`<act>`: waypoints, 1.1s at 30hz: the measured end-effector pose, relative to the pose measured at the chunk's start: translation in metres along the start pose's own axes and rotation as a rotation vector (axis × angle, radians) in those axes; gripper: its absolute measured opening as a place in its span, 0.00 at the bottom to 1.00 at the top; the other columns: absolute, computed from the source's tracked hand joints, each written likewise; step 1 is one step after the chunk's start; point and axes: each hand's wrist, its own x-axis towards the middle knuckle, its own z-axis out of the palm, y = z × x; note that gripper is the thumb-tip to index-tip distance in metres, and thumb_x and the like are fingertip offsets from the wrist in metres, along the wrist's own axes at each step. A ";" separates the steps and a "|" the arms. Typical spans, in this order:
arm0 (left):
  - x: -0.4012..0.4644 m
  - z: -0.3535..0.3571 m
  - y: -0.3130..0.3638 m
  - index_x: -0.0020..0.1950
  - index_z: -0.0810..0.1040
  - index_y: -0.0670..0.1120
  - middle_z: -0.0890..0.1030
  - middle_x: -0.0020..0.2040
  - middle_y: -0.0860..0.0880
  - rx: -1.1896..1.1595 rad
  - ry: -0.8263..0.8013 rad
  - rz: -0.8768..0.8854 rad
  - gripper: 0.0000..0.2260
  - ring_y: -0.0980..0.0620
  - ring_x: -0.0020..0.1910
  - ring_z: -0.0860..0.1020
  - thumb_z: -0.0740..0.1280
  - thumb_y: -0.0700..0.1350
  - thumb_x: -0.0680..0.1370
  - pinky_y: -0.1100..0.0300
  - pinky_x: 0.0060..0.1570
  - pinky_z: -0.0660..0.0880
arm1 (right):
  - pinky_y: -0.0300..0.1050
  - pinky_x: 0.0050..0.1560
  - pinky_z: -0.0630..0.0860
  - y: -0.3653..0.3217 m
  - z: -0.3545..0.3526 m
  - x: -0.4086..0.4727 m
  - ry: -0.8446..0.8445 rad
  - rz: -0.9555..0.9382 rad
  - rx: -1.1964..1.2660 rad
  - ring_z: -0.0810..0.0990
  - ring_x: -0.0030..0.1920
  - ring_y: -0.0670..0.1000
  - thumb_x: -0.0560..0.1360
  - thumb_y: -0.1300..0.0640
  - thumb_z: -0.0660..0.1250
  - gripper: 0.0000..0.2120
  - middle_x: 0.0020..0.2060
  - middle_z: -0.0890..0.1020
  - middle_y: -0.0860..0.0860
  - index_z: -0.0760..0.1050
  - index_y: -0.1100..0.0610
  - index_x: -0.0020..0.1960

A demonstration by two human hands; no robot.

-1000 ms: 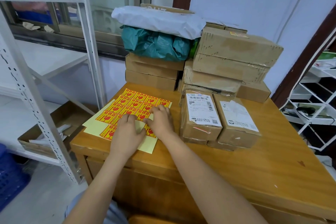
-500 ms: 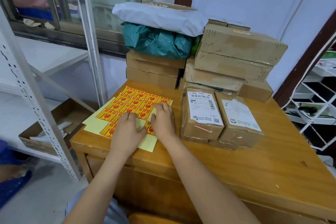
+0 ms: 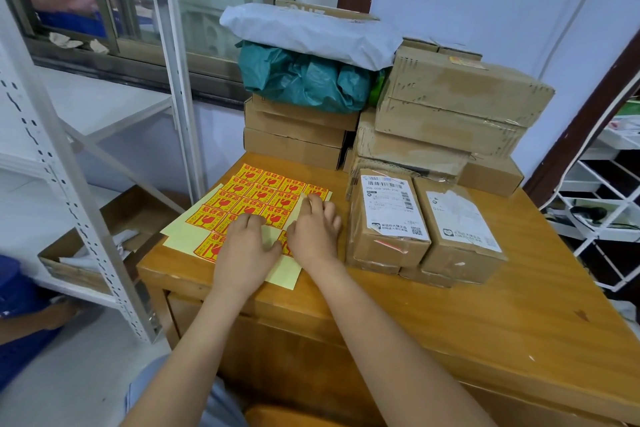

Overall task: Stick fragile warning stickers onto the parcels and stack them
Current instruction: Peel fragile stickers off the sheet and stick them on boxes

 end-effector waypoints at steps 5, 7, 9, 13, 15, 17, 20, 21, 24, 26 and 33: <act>-0.001 -0.001 0.001 0.63 0.73 0.42 0.74 0.60 0.46 -0.003 0.001 0.001 0.19 0.48 0.61 0.71 0.69 0.47 0.75 0.56 0.57 0.72 | 0.50 0.67 0.60 -0.001 -0.003 -0.003 0.027 -0.008 0.056 0.58 0.69 0.55 0.78 0.57 0.59 0.26 0.73 0.59 0.51 0.58 0.60 0.75; 0.000 -0.001 0.001 0.63 0.73 0.41 0.74 0.59 0.46 -0.001 -0.001 0.003 0.19 0.48 0.60 0.71 0.69 0.47 0.75 0.55 0.56 0.72 | 0.49 0.66 0.63 -0.002 -0.005 -0.005 0.032 -0.028 0.100 0.59 0.69 0.54 0.78 0.58 0.59 0.26 0.73 0.60 0.50 0.59 0.60 0.75; 0.000 -0.001 0.001 0.62 0.74 0.41 0.74 0.59 0.45 0.005 -0.003 0.004 0.18 0.47 0.60 0.71 0.69 0.46 0.75 0.55 0.56 0.72 | 0.50 0.66 0.64 -0.002 -0.007 -0.007 0.009 -0.027 0.124 0.60 0.69 0.54 0.78 0.58 0.59 0.25 0.72 0.61 0.51 0.60 0.60 0.74; -0.001 -0.002 0.002 0.62 0.74 0.41 0.74 0.59 0.45 0.008 -0.010 0.004 0.18 0.47 0.60 0.71 0.68 0.46 0.75 0.54 0.56 0.72 | 0.51 0.68 0.63 -0.002 -0.008 -0.012 -0.053 -0.006 0.140 0.61 0.68 0.56 0.79 0.57 0.59 0.23 0.71 0.62 0.51 0.62 0.61 0.73; 0.000 -0.002 0.002 0.62 0.74 0.41 0.74 0.59 0.45 0.011 -0.010 0.002 0.18 0.47 0.60 0.71 0.69 0.46 0.75 0.55 0.55 0.72 | 0.51 0.69 0.62 -0.002 -0.010 -0.015 -0.074 -0.017 0.137 0.62 0.68 0.56 0.79 0.56 0.58 0.22 0.71 0.62 0.51 0.63 0.61 0.72; 0.000 -0.002 0.003 0.62 0.74 0.41 0.74 0.59 0.46 0.012 -0.013 -0.004 0.18 0.47 0.59 0.71 0.69 0.46 0.75 0.55 0.55 0.72 | 0.51 0.70 0.62 -0.001 -0.010 -0.018 -0.086 -0.025 0.138 0.62 0.68 0.56 0.80 0.56 0.58 0.22 0.71 0.62 0.51 0.63 0.61 0.72; -0.001 -0.003 0.003 0.62 0.74 0.41 0.75 0.59 0.46 0.008 -0.013 -0.007 0.18 0.47 0.59 0.71 0.69 0.46 0.75 0.54 0.54 0.73 | 0.51 0.69 0.62 0.000 -0.011 -0.022 -0.101 -0.041 0.132 0.63 0.67 0.56 0.80 0.55 0.57 0.22 0.70 0.63 0.51 0.64 0.61 0.72; -0.001 -0.003 0.003 0.62 0.74 0.41 0.75 0.59 0.45 0.007 -0.012 -0.006 0.18 0.47 0.59 0.71 0.69 0.46 0.75 0.54 0.55 0.72 | 0.51 0.69 0.62 0.001 -0.011 -0.023 -0.102 -0.040 0.135 0.64 0.67 0.57 0.80 0.55 0.57 0.22 0.70 0.64 0.52 0.64 0.61 0.72; -0.001 -0.003 0.003 0.62 0.74 0.41 0.75 0.59 0.45 0.007 -0.012 0.000 0.17 0.46 0.59 0.71 0.69 0.45 0.75 0.53 0.55 0.72 | 0.52 0.69 0.63 0.001 -0.011 -0.025 -0.093 -0.043 0.155 0.65 0.67 0.56 0.80 0.56 0.57 0.22 0.68 0.65 0.53 0.65 0.61 0.71; -0.001 -0.003 0.003 0.62 0.74 0.40 0.75 0.58 0.45 0.009 -0.009 0.001 0.17 0.46 0.59 0.71 0.69 0.45 0.75 0.53 0.56 0.72 | 0.52 0.69 0.63 0.001 -0.011 -0.028 -0.083 -0.056 0.166 0.66 0.66 0.56 0.79 0.56 0.57 0.22 0.66 0.66 0.53 0.65 0.60 0.71; -0.001 -0.004 0.005 0.62 0.74 0.41 0.75 0.59 0.45 0.027 -0.010 -0.005 0.17 0.47 0.60 0.71 0.68 0.46 0.75 0.54 0.56 0.72 | 0.51 0.70 0.63 0.003 -0.013 -0.037 -0.031 -0.071 0.237 0.65 0.67 0.54 0.79 0.56 0.58 0.22 0.66 0.66 0.51 0.65 0.58 0.72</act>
